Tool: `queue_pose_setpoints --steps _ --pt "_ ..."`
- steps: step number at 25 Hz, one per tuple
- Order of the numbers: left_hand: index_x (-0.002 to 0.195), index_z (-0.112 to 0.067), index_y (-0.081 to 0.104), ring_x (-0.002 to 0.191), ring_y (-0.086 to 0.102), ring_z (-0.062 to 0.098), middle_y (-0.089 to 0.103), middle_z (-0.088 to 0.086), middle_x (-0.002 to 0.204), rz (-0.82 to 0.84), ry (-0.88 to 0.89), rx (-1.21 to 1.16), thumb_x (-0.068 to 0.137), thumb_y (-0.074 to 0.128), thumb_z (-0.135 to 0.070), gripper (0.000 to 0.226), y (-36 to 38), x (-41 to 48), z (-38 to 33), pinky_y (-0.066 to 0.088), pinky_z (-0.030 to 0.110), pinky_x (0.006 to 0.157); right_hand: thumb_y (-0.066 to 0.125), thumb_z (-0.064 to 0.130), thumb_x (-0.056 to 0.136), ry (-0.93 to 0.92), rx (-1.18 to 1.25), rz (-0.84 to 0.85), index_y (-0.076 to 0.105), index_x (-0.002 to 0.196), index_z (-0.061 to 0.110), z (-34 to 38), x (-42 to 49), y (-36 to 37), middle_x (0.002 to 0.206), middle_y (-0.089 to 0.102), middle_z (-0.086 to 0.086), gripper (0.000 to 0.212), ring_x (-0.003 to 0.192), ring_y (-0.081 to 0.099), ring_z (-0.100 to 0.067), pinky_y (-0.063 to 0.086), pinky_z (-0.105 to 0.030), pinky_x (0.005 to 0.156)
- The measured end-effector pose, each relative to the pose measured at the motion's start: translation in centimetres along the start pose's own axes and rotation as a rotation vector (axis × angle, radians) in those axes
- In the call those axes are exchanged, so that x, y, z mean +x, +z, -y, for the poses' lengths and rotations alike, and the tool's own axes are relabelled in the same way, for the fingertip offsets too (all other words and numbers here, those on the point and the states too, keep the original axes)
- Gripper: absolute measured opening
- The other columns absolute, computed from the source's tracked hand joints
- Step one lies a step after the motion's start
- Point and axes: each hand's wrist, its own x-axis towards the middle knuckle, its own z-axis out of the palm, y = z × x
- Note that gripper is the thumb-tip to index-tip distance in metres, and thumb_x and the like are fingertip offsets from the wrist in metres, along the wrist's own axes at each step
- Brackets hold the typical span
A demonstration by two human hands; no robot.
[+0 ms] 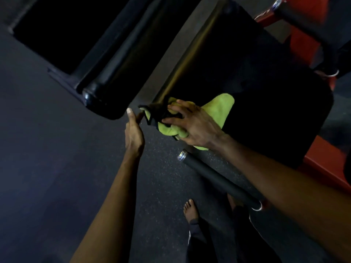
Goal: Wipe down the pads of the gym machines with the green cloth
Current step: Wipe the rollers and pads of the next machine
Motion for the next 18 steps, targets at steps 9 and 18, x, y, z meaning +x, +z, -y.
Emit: queue_pose_setpoints --steps 9,18 --pt "0.150 -0.004 0.038 0.144 0.037 0.029 0.043 0.014 0.154 -0.065 0.219 0.472 0.102 0.036 -0.051 0.068 5.8 1.7 -1.3 0.029 0.048 0.120 0.065 0.051 0.086 0.809 0.069 -0.322 0.055 0.142 0.036 -11.8 -5.7 -4.3 0.155 0.042 -0.010 0.059 0.144 0.036 -0.037 0.039 -0.052 0.113" --pt "0.134 0.002 0.049 0.126 0.049 0.040 0.056 0.023 0.135 -0.220 0.238 0.688 0.098 0.025 -0.035 0.058 7.9 2.5 -2.5 0.033 0.053 0.111 0.075 0.042 0.083 0.385 0.107 -0.139 0.051 0.147 0.035 -2.9 -4.5 -0.9 0.153 0.043 -0.007 0.069 0.146 0.036 -0.033 0.043 -0.049 0.111"
